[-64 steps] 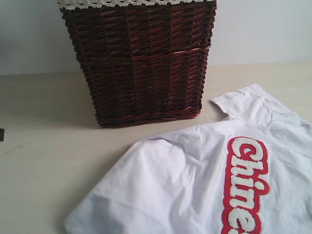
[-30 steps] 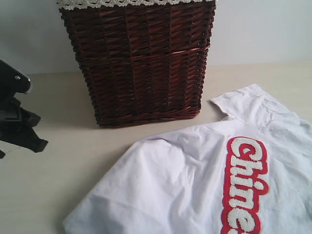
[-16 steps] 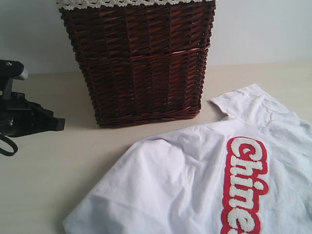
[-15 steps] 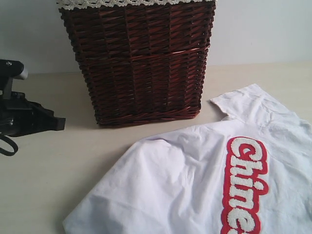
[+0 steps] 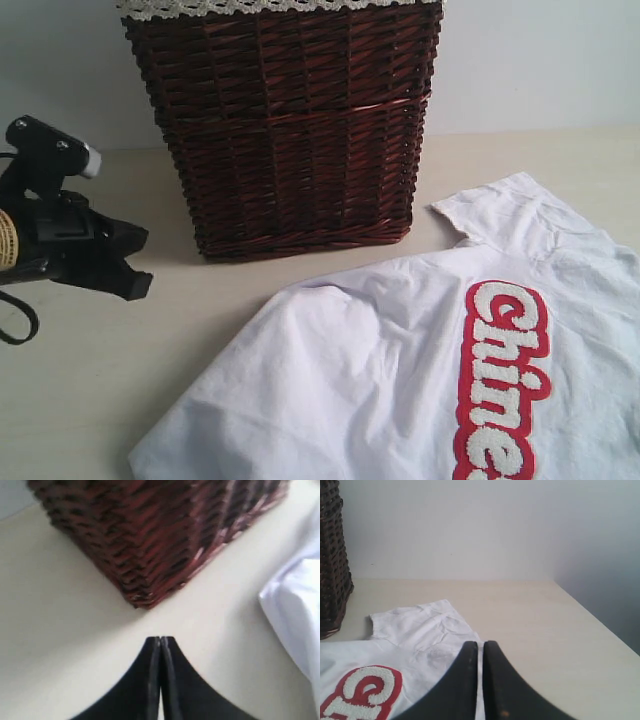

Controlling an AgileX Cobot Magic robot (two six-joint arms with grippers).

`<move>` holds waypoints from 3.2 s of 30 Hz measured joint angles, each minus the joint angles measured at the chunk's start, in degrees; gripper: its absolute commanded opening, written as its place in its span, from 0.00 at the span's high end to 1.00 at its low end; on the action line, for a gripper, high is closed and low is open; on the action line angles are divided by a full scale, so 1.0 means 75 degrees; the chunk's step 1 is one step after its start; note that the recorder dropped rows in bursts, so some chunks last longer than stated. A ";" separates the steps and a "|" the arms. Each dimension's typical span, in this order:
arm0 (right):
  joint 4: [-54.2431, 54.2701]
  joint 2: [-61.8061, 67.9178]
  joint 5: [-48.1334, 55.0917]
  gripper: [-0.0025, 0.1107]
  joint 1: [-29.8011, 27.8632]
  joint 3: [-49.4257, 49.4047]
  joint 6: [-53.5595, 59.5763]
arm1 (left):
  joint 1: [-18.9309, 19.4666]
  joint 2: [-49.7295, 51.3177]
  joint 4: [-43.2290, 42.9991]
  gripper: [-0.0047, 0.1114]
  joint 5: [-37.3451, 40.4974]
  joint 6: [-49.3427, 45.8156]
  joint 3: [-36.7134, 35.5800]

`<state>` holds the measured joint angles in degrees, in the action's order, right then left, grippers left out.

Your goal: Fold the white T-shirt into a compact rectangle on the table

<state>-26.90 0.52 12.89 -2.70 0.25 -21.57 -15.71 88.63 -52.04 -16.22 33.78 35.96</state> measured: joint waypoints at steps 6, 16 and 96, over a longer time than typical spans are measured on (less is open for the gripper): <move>0.0000 0.0000 0.0021 0.98 0.0000 0.0000 0.0000 | 0.0000 0.0082 -0.3138 0.96 -0.2206 0.2184 0.0000; 0.0000 0.0000 -0.0025 0.98 0.0000 0.0000 0.0006 | -0.0018 0.1212 -0.3347 0.70 -0.3460 0.1447 0.0004; 0.0014 0.0000 -0.0029 0.98 0.0000 0.0000 0.0006 | -0.1151 0.2670 -0.5225 0.72 -0.1741 0.3626 0.0838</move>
<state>-26.79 0.52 12.67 -2.70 0.25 -21.52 -24.34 108.66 -91.23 -29.27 60.97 42.24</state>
